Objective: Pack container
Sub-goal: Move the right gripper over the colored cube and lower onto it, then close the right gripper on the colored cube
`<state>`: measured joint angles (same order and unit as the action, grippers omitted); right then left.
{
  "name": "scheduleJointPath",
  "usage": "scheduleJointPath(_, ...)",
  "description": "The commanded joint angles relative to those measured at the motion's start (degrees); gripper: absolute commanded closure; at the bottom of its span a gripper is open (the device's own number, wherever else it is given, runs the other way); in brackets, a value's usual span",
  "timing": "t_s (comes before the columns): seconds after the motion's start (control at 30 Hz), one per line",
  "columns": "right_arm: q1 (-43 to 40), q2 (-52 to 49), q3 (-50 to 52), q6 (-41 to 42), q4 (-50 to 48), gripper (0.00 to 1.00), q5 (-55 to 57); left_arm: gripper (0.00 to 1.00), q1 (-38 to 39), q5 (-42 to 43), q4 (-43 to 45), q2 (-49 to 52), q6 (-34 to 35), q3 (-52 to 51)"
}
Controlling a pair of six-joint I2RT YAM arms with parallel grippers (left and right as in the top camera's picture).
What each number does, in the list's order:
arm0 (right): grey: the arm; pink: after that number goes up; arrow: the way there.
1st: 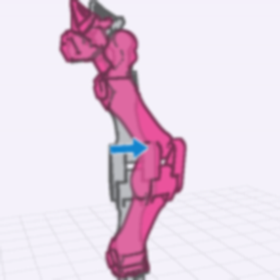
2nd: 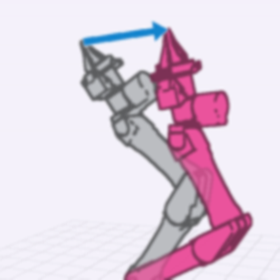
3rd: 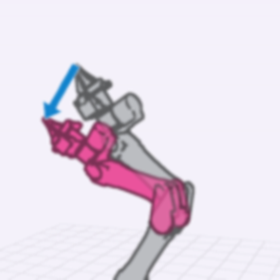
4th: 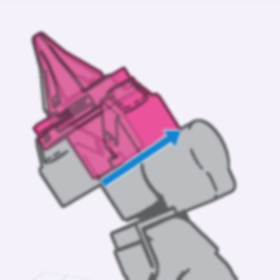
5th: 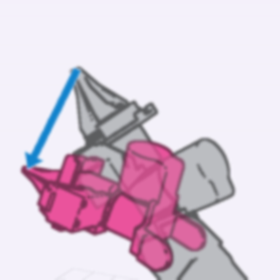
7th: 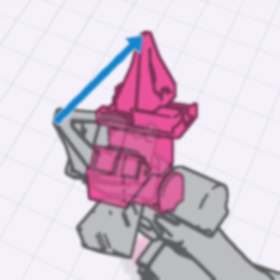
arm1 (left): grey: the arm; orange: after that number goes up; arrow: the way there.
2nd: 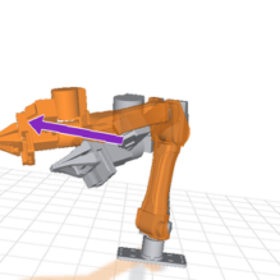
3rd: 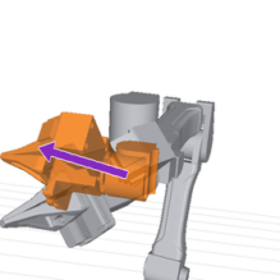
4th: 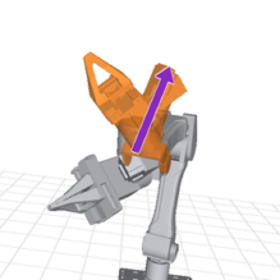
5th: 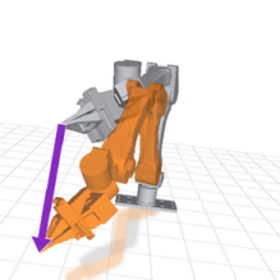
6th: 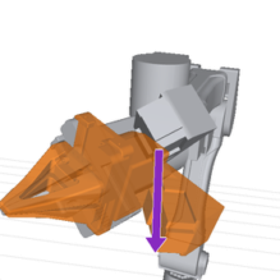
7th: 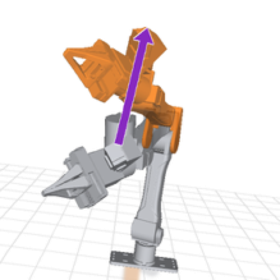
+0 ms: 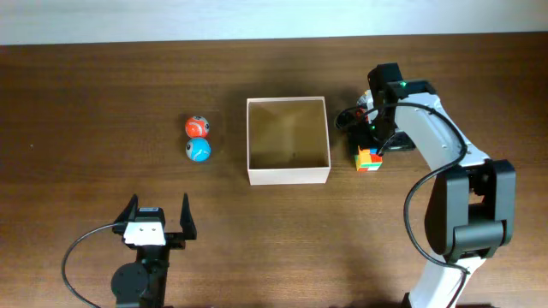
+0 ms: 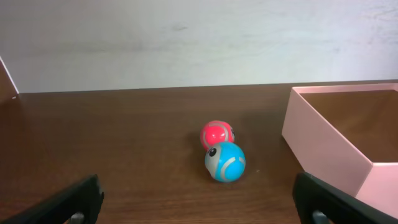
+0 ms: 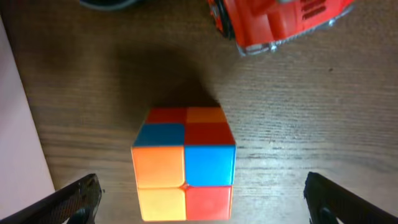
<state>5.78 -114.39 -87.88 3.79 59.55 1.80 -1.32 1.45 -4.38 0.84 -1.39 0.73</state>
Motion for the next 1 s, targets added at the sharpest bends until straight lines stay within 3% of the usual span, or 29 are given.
scheduleJointPath(0.0, -0.22, -0.48, 1.60, -0.50, -0.28, 0.01, -2.32, 0.01, -0.35, -0.22, -0.24, -0.50, -0.85, -0.22)
scheduleJointPath(0.5, -0.24, -0.48, 5.38, -0.50, -4.76, 0.02, -2.64, 0.01, -0.35, -0.22, -0.24, -0.50, -0.85, -0.22)
scheduleJointPath(0.7, -0.24, -0.48, 5.38, -0.46, -4.98, 0.35, -2.62, 0.01, -0.35, -0.22, -0.24, -0.50, -0.85, -0.22)
scheduleJointPath(0.8, -0.24, -0.48, 5.38, -0.31, -4.98, 0.45, -2.64, 0.01, -0.35, -0.22, -0.24, -0.50, -0.85, -0.22)
scheduleJointPath(0.97, -0.22, -0.48, 5.38, -0.28, -4.83, 0.52, -2.64, 0.01, -0.35, -0.22, -0.24, -0.50, -0.85, -0.22)
